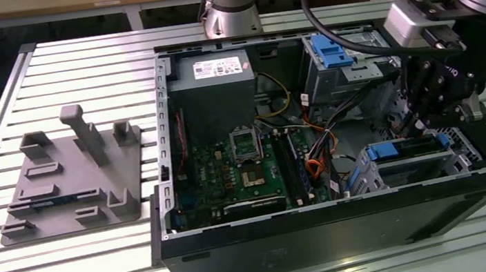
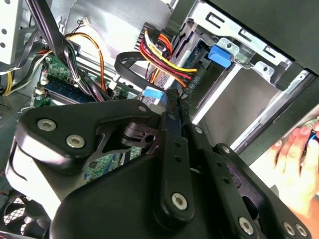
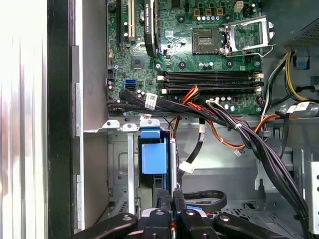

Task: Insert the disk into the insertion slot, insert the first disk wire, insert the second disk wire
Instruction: 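Insert the second disk wire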

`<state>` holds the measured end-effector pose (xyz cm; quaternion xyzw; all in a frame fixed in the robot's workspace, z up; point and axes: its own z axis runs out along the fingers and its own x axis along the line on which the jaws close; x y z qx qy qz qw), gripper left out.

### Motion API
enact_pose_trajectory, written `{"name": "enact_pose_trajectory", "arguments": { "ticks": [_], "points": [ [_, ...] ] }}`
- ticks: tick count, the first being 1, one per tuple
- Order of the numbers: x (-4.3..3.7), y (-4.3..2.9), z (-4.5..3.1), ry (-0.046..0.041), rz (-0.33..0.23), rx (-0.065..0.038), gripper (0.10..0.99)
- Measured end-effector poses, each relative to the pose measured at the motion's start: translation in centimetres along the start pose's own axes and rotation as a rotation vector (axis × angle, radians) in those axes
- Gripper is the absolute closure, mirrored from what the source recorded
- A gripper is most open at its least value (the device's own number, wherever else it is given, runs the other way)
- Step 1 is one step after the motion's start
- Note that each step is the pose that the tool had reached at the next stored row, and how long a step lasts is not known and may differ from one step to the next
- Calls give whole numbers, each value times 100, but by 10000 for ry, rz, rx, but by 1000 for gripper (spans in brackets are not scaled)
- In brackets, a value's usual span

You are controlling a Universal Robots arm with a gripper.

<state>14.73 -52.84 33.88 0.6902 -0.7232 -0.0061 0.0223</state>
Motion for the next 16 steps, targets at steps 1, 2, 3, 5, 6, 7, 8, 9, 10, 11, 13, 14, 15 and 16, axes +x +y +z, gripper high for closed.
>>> {"name": "enact_pose_trajectory", "arguments": {
  "ticks": [1, 2, 3, 5, 6, 7, 8, 9, 10, 11, 13, 14, 15, 16],
  "points": [
    [4, -1, 1, 1, 1, -7, 941],
    [8, -4, 2, 0, 1, -14, 941],
    [12, -8, 2, 1, 0, -22, 941],
    [19, -8, 3, 1, 2, -33, 941],
    [22, -10, 3, 1, 1, -38, 941],
    [26, -11, 3, 3, 1, -44, 941],
    [29, -12, 4, 2, 0, -50, 941],
    [33, -13, 4, 3, 0, -57, 941],
    [37, -15, 5, 2, 0, -61, 941],
    [39, -14, 6, 2, 0, -64, 941],
    [39, -15, 6, 10, 1, -64, 941],
    [39, -15, 6, 17, 0, -63, 941],
    [40, -15, 7, 24, 1, -63, 941],
    [39, -15, 8, 31, 1, -63, 941]
  ]
}}
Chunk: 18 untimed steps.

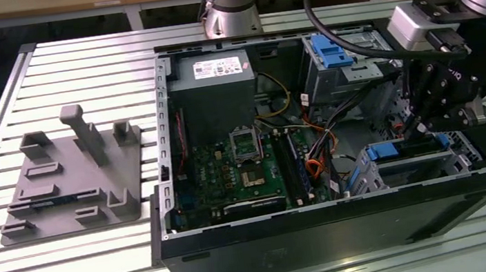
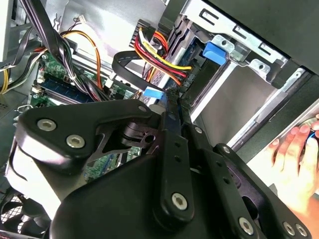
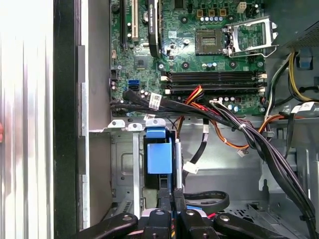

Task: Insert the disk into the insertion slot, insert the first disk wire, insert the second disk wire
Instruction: 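Insert the second disk wire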

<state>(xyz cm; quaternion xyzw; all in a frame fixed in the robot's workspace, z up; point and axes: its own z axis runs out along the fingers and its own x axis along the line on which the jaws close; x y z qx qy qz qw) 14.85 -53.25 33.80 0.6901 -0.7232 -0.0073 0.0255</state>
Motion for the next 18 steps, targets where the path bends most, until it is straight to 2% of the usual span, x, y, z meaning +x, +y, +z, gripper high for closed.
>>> {"name": "enact_pose_trajectory", "arguments": {
  "ticks": [5, 18],
  "points": [
    [0, -1, 6, 34, 1, 11, 941],
    [-1, -2, 40, 43, 2, 18, 941]
  ]
}}
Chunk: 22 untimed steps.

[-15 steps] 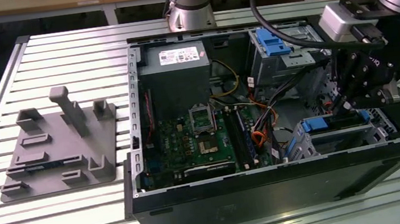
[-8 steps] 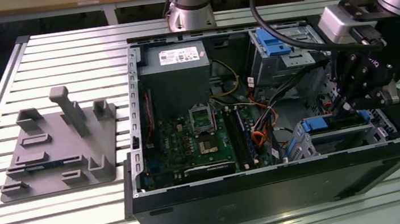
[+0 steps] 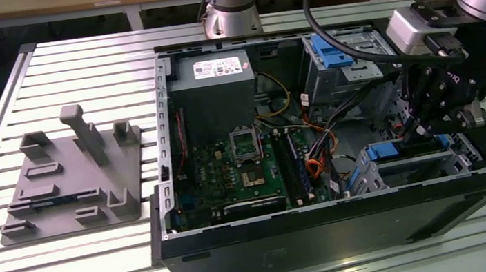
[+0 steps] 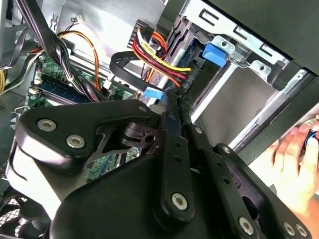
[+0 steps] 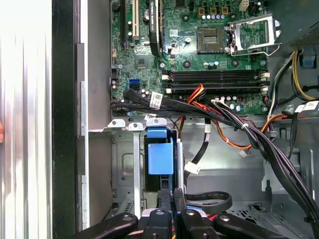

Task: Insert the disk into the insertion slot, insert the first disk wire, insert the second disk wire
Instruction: 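Insert the second disk wire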

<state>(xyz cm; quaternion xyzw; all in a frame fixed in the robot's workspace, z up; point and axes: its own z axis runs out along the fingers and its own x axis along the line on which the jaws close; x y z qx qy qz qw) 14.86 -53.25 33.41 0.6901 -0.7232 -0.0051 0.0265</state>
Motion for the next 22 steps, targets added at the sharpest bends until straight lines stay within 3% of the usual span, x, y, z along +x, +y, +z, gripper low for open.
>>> {"name": "enact_pose_trajectory", "arguments": {
  "ticks": [17, 22],
  "points": [
    [-1, 1, -8, 2, -107, 32, 941],
    [4, 0, -7, 38, -286, 39, 941]
  ]
}}
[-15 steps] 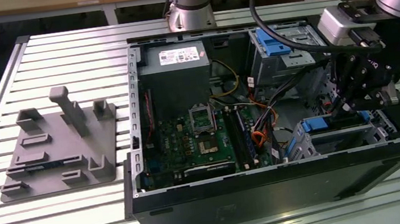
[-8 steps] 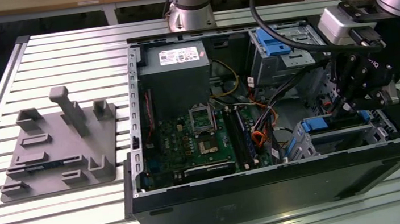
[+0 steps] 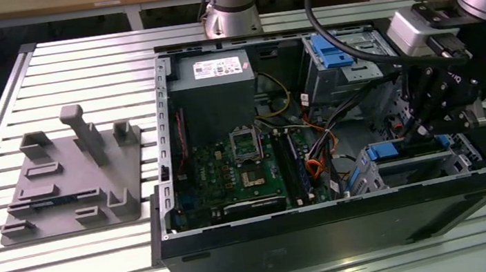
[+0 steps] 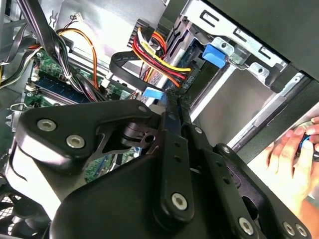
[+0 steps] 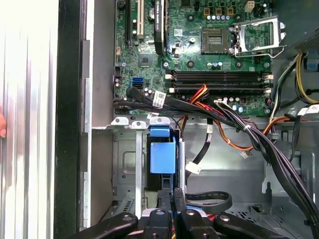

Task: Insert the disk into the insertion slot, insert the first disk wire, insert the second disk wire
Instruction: 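Insert the second disk wire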

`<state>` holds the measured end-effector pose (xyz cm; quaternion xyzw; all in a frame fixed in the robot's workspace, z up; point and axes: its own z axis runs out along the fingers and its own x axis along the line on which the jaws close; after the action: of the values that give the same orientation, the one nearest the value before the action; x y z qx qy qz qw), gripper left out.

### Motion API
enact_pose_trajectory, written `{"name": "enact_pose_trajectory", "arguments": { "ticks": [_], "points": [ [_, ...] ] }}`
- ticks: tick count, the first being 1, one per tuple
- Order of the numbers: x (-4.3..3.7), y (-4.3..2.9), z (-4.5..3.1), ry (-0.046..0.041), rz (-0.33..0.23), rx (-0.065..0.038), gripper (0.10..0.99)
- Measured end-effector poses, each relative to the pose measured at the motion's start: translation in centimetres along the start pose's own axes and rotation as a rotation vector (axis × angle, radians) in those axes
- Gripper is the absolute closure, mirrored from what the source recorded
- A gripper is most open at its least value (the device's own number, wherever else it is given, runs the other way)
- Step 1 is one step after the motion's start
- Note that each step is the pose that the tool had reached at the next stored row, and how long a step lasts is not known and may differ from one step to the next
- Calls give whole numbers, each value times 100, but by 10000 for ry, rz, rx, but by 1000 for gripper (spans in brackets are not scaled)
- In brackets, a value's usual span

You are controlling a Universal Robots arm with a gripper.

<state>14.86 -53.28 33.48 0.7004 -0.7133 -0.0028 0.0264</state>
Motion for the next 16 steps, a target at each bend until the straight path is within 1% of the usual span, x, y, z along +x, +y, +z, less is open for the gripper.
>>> {"name": "enact_pose_trajectory", "arguments": {
  "ticks": [8, 14, 16],
  "points": [
    [6, -1, 14, 37, -40, 2, 941],
    [5, -3, 66, 55, -147, 6, 941],
    [4, -3, 71, 58, -188, 7, 941]
  ]
}}
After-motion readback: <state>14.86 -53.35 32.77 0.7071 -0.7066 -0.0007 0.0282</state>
